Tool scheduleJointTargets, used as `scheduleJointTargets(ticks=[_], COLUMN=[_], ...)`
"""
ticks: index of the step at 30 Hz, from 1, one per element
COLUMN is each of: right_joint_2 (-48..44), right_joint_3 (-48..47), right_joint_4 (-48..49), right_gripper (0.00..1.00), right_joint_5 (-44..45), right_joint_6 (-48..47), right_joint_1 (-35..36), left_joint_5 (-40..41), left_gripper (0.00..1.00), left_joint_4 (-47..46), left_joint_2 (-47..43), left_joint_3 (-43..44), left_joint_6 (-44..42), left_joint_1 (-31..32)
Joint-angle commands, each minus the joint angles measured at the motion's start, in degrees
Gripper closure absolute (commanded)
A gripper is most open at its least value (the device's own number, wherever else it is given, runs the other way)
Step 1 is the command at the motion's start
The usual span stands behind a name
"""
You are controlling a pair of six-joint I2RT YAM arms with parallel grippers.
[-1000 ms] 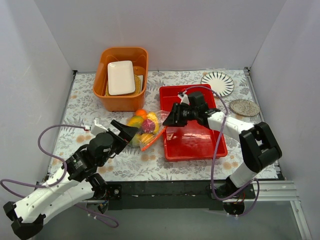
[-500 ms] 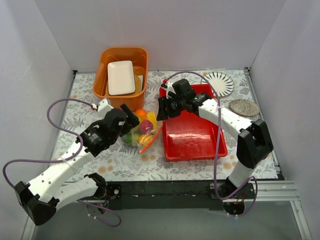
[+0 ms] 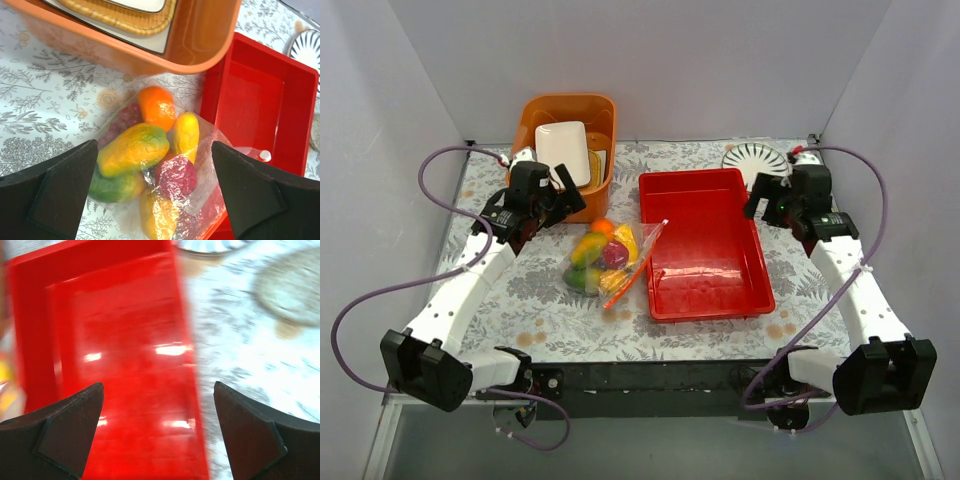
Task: Place the food in the zip-top bag and seal the zipper
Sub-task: Reset both arms
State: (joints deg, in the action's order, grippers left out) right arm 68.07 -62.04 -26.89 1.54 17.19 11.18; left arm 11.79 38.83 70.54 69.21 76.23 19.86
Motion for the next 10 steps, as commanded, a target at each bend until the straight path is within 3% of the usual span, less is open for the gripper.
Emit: scheduleJointTargets(ticks=[1,10], right_joint_2=[-1.19,-2.5], right_joint_3=[4.2,10.26], right_joint_4=[1.23,5.7], right_gripper=[0.02,0.02], right_joint_5=[1.8,10.48], right_joint_6=[-0.58,2.75], right_joint_1=[-8.08,-14.96], left_joint_5=[-3.53,0.24], left_gripper=[0.02,0.02], left_joint_4=[-2.26,-8.76], left_joint_2=[-3.39,-8.4], left_joint_3=[-1.96,-7.86], left_joint_6=[-2.4,-4.5], left_joint_1=[-0.08,-0.08])
